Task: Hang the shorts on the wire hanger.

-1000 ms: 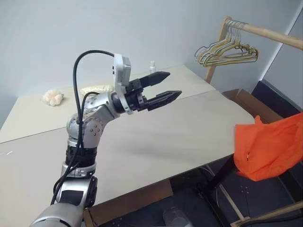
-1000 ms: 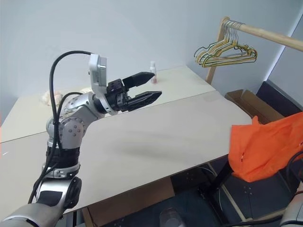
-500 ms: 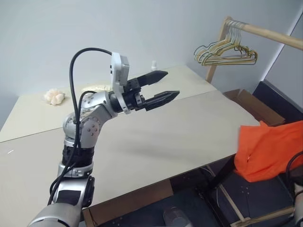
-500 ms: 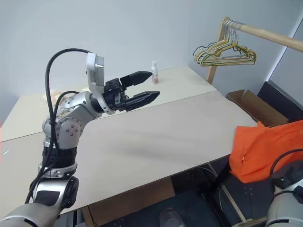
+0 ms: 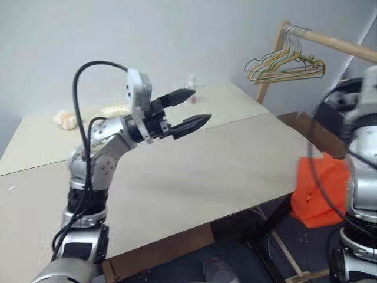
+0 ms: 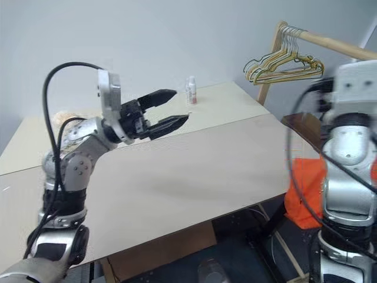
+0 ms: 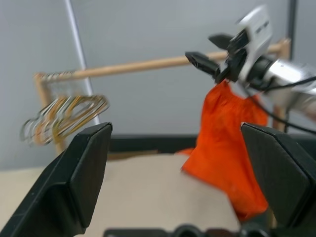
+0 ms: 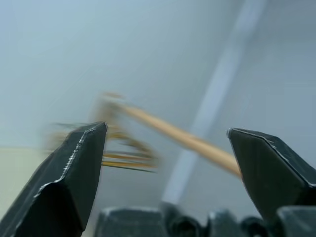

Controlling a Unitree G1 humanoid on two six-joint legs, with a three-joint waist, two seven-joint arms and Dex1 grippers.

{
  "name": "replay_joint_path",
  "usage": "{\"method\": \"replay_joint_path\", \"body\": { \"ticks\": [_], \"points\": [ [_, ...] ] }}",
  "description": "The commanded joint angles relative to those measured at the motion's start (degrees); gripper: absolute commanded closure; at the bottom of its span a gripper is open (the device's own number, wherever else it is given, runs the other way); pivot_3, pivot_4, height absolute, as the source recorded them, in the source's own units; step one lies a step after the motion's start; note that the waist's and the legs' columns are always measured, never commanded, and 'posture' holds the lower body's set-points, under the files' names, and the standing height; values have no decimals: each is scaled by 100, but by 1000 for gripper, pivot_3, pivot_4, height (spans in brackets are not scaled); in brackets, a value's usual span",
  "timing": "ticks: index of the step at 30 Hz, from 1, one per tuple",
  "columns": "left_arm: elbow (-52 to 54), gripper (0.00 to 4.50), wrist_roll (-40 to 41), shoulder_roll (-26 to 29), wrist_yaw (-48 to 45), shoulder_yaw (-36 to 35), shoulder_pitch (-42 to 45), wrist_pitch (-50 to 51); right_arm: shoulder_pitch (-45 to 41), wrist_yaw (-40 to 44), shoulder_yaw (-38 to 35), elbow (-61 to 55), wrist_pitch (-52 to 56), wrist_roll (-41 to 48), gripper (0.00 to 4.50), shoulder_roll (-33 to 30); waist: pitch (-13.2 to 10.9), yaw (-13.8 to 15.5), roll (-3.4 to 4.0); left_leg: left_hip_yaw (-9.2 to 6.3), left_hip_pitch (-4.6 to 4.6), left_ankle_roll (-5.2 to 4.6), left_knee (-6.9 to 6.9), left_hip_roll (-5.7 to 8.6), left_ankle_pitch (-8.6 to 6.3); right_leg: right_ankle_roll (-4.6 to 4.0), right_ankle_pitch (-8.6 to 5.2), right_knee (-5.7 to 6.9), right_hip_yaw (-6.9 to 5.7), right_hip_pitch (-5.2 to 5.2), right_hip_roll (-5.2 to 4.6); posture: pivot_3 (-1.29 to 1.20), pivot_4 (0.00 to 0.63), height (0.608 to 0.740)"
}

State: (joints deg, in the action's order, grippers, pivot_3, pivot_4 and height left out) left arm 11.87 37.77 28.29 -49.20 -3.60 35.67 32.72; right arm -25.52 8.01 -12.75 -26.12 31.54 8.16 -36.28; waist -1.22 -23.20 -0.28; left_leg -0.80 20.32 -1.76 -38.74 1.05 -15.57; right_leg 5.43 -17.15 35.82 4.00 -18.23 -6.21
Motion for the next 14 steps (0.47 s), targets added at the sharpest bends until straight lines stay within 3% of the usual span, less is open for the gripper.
{"method": "replay_joint_path", "body": {
  "ticks": [1,7,13,14],
  "points": [
    [285,0,-160,478,-188,-208,-371,-126,16,1583,249,113,-69,903,35,-245,-14,121,-21,-1,1,1,0,1,-1,0,0,0,0,0,-1,-225,0,740],
    [592,0,-894,1279,-297,-206,-1658,-698,-332,3970,946,872,398,2018,35,-739,-32,659,-37,-5,31,1,-1,8,-2,-5,3,0,0,-40,-20,-166,0,740],
    [1031,0,-857,1490,-294,-404,-2353,-703,-609,4620,1413,1295,137,1810,35,-727,-29,1319,-33,-8,148,12,-15,8,5,-24,14,40,5,-207,-30,-103,0,740],
    [1066,0,-831,1487,-247,-441,-2388,-679,-633,4639,1439,1338,107,1780,35,-704,-29,1319,-33,-11,172,20,-15,8,10,-32,18,45,2,-226,-29,-95,0,740]
  ]
}}
